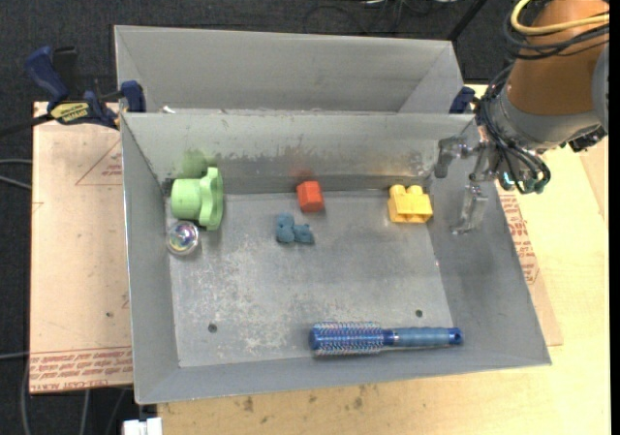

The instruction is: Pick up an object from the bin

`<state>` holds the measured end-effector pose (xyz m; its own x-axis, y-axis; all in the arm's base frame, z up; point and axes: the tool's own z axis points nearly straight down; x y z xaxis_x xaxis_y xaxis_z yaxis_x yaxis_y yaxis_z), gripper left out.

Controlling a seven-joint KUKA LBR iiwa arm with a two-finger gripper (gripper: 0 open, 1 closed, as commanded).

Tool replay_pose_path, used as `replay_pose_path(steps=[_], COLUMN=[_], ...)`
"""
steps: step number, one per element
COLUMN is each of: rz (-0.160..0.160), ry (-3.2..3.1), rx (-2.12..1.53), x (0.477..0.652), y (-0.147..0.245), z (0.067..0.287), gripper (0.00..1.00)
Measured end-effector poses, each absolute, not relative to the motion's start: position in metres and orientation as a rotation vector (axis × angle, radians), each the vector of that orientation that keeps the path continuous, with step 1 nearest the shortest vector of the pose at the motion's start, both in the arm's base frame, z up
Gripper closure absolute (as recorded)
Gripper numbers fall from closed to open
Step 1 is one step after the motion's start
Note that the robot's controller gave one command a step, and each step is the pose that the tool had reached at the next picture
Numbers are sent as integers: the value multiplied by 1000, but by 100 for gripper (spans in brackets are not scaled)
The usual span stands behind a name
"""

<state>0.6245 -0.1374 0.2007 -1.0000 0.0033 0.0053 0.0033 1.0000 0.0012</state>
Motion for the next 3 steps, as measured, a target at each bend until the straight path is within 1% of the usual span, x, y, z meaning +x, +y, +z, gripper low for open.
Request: replay_pose_path(steps=[1,2,3], rz=[-2,-3,-2], ry=[-3113,-3020,-2874], rx=[-487,-887,-1277], x=[644,653,654], y=[-150,-129,-130], z=[70,101,102], gripper=[0,0,0])
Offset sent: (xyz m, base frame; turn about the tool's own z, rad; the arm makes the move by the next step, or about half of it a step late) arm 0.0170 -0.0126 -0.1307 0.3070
